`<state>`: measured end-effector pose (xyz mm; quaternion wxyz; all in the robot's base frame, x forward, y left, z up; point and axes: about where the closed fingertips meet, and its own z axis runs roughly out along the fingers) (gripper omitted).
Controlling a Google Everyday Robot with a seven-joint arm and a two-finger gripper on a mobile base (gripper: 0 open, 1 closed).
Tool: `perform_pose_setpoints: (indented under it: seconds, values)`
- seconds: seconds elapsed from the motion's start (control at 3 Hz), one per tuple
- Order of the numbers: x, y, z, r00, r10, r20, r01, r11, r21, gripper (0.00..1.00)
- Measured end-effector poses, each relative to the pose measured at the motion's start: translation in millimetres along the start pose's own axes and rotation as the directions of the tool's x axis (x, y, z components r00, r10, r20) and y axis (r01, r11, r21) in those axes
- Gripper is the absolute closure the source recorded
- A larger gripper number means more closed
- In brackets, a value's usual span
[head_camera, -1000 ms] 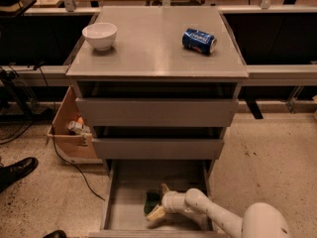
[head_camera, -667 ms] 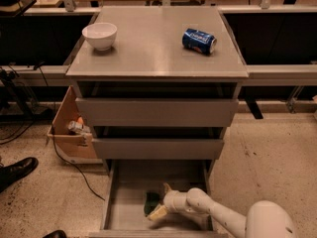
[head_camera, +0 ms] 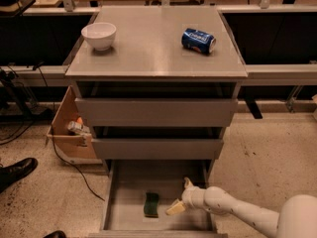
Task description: Place sponge into bottom drawer
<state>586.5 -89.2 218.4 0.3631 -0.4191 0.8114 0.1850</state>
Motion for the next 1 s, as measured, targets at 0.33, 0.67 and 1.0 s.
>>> perform_pose_setpoints:
  seconds: [0.33,0.67,1.0]
  values:
    - [-8.0,-16.5,-59.2,0.999,-0.005,-0.044,0.009,0.9962,0.086,0.00]
    - [-33.5,-21.6,-124.0,0.995,-0.046,-0.088,0.059,0.9861,0.155,0.00]
    - [-33.5,-21.6,-124.0,0.995,-0.046,-0.088,0.059,0.9862,0.155,0.00]
